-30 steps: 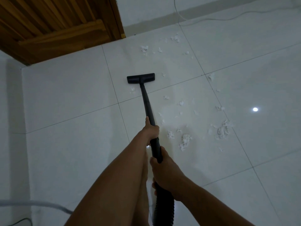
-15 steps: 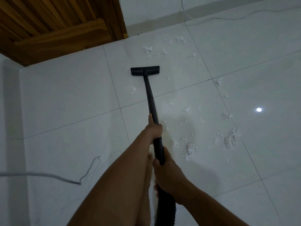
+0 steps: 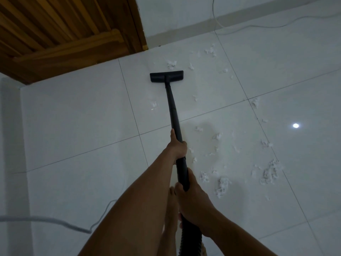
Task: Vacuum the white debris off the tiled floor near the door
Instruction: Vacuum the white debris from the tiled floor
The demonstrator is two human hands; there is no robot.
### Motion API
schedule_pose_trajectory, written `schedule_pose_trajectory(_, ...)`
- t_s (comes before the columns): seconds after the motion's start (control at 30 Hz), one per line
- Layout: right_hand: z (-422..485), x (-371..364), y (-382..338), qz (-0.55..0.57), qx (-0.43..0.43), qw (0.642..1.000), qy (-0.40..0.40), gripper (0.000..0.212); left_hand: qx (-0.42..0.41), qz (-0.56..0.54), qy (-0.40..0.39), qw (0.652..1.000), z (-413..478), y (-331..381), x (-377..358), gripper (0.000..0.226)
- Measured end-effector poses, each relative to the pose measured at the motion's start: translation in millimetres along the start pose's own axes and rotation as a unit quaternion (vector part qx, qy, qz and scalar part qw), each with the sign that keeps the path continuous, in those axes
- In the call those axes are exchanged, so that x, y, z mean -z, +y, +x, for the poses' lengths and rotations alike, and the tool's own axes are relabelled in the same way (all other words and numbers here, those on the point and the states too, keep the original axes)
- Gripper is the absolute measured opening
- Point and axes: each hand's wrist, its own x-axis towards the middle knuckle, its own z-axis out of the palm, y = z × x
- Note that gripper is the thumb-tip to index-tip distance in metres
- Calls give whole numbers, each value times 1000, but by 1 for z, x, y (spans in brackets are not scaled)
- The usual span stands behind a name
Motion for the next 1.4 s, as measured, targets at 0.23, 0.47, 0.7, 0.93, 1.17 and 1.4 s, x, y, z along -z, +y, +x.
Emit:
schedule_pose_trajectory(0.23,17,1,-24,2,12,1000,5,64,-2,-1,-1,1000,14,20,17,79)
schedule_pose_trajectory(0.47,25,7,-45,-13,32,999,9,57,3,2,2,1000,25,35,27,78)
schedule_pose_trajectory(0.7,21,14,-50,-36,36,999,11,56,4,-3,2,1000,23,40,25,79)
schedule_pose_trajectory(0.93,22,15,-38,-32,32,999,11,55,-10,-13,9,1000,25,31,18,79)
schedule_pose_trajectory(1.17,20,13,-13,-33,24,999,9,57,-8,-11,21,1000,16,12,0,77)
schedule_pose_trajectory(1.4,29,5,5,-16,10,1000,2,61,-14,-3,21,1000,22,-1,-6,77)
